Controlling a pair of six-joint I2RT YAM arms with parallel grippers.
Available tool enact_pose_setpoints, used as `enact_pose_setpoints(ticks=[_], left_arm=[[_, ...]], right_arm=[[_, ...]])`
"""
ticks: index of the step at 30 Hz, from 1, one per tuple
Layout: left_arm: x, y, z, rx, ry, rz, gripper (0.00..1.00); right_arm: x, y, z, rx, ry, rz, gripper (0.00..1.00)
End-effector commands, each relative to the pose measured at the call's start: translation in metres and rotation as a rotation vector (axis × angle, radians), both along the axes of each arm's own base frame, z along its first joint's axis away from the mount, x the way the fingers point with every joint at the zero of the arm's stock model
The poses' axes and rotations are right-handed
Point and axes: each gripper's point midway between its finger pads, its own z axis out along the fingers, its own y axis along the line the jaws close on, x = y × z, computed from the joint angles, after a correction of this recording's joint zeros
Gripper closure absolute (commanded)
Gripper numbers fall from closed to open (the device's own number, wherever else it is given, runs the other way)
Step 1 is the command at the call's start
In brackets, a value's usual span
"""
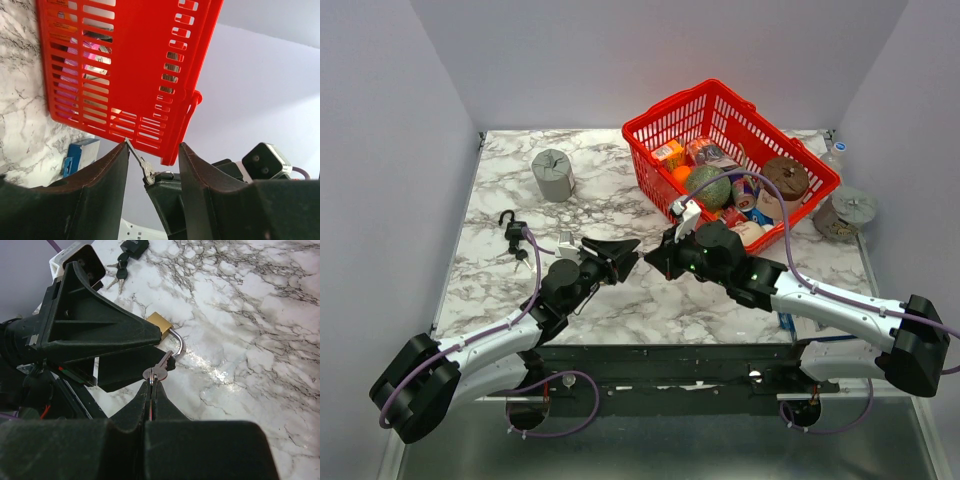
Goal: Unlock with the key
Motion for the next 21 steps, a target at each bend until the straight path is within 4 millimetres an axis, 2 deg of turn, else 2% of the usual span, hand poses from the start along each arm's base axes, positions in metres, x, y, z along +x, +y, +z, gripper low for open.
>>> enact_pose_setpoints(ticks=[1,21], left_arm=[[0.004,0.004,-0.001,0.023,-0.010,0.036,0.51],[0.007,0.001,-0.013,0.063,0.010,0.032,0.81]], right_arm=[[-0.008,0.001,-0.009,-0.006,0.021,0.029,0.99],[-0.009,0.001,-0.012,-0.010,0.026,0.038,0.99]])
